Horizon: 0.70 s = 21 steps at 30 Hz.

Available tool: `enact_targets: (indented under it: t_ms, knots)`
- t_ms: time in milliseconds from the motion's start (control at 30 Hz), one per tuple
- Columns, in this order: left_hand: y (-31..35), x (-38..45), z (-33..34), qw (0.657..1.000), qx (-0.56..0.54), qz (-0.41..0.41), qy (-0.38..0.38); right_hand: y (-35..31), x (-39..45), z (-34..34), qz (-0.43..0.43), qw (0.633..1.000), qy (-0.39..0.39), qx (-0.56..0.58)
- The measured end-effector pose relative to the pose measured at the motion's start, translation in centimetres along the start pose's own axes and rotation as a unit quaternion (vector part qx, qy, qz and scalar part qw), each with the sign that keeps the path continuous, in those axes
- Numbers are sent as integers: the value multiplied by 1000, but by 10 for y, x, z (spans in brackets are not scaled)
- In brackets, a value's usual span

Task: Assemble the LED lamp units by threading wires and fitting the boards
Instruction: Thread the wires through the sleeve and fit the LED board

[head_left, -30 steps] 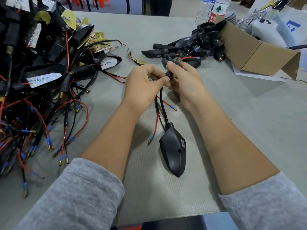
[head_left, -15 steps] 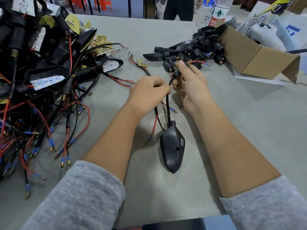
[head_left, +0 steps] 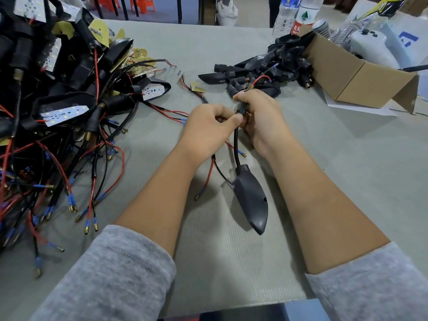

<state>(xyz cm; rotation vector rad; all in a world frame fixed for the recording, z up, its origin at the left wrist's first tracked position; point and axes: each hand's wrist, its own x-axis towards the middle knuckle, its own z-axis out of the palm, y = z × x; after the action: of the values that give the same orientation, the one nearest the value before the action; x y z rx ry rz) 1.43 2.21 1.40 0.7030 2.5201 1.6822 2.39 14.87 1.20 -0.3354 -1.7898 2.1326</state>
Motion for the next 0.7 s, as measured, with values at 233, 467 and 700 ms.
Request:
enact_targets:
  t_ms: [233,467,700]
  knots:
    - [0,0,-1,996,31,-52,-73,-1,1,-2,7,996,16,82]
    - [1,1,-3,998,10,-23,-51,-4,-5,-1,16,999,-8,38]
    - [-1,3,-3,999,-27,-23,-15,-3,-3,2,3,1000,-14,19]
